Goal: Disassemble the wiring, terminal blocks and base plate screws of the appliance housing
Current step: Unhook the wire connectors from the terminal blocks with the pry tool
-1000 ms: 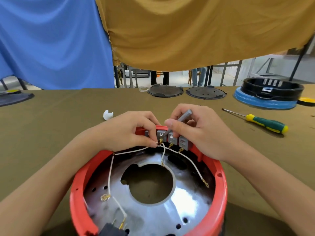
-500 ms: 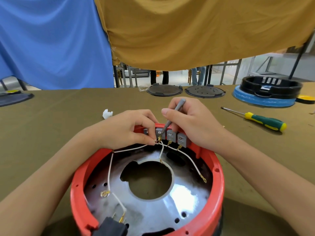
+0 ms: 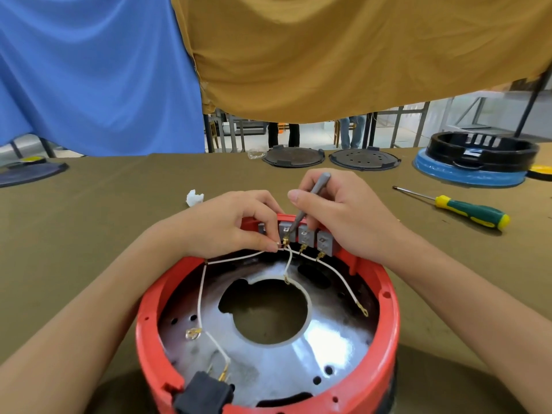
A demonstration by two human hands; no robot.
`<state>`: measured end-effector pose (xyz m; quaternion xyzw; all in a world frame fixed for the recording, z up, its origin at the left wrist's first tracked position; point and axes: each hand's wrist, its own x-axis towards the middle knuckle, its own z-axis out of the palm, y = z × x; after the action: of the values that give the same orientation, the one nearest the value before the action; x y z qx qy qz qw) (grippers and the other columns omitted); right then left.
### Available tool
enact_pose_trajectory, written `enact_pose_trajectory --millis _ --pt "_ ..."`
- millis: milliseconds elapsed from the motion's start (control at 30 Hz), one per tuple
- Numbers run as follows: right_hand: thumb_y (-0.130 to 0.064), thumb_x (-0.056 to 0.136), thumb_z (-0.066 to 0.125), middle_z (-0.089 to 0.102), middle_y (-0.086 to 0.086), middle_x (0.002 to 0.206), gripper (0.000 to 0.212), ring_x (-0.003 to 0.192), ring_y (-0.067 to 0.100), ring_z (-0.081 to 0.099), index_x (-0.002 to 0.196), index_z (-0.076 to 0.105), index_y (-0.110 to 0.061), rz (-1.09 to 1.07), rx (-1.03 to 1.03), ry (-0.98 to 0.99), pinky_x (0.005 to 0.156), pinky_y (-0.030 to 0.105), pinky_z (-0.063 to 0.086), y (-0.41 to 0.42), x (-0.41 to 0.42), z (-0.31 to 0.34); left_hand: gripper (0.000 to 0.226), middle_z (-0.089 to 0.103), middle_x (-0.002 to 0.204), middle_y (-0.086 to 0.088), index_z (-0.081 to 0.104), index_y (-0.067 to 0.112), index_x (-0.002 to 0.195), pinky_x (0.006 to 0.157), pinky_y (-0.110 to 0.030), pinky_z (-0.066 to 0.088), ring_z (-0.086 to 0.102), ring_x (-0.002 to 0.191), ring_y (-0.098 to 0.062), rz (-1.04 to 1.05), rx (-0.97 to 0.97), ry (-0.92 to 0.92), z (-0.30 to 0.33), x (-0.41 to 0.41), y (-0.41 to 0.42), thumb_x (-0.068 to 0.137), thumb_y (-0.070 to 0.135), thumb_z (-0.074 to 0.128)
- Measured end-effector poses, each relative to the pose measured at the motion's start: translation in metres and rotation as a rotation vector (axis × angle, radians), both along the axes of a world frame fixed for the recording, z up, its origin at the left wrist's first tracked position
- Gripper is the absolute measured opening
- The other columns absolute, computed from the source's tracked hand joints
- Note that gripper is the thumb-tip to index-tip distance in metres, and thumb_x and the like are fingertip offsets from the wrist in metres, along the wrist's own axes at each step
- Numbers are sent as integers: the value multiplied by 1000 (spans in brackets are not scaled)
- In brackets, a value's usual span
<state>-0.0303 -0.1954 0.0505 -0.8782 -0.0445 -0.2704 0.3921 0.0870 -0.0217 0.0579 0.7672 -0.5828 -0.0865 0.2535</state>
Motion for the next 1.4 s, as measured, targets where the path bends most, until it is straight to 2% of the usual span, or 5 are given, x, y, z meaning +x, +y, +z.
enact_pose_trajectory --millis 200,533,700,1033,1400 --pt "-28 98 61 61 -6 51 26 48 4 51 75 61 -16 -3 95 42 52 18 43 -2 6 -1 14 56 107 22 72 34 75 99 -28 42 57 104 -3 -4 5 16 0 0 0 83 24 77" --pt "-30 97 61 62 -9 55 25 53 4 59 74 61 -20 -21 23 -16 54 14 45 0 2 -3 12 56 108 23 72 33 75 98 -25 41 57 103 -1 13 11 3 0 0 1 82 25 77" --pt "-28 98 61 61 -7 51 26 47 1 52 74 61 -17 -6 83 10 52 11 41 -3 6 -3 13 56 108 22 72 32 76 97 -22 41 58 103 -1 4 11 8 0 0 1 83 23 77" --pt "-27 98 60 59 -6 49 26 46 0 50 75 61 -16 6 168 13 52 11 40 -5 7 -5 7 57 111 19 74 27 78 103 -32 40 57 108 -4 -1 18 13 1 -1 1 83 23 77" --pt "-29 98 61 60 -9 50 27 46 -2 51 72 60 -19 -5 84 7 52 11 41 -3 7 -4 12 56 108 24 73 32 77 102 -31 42 58 105 -3 -5 21 19 1 1 1 83 23 77"
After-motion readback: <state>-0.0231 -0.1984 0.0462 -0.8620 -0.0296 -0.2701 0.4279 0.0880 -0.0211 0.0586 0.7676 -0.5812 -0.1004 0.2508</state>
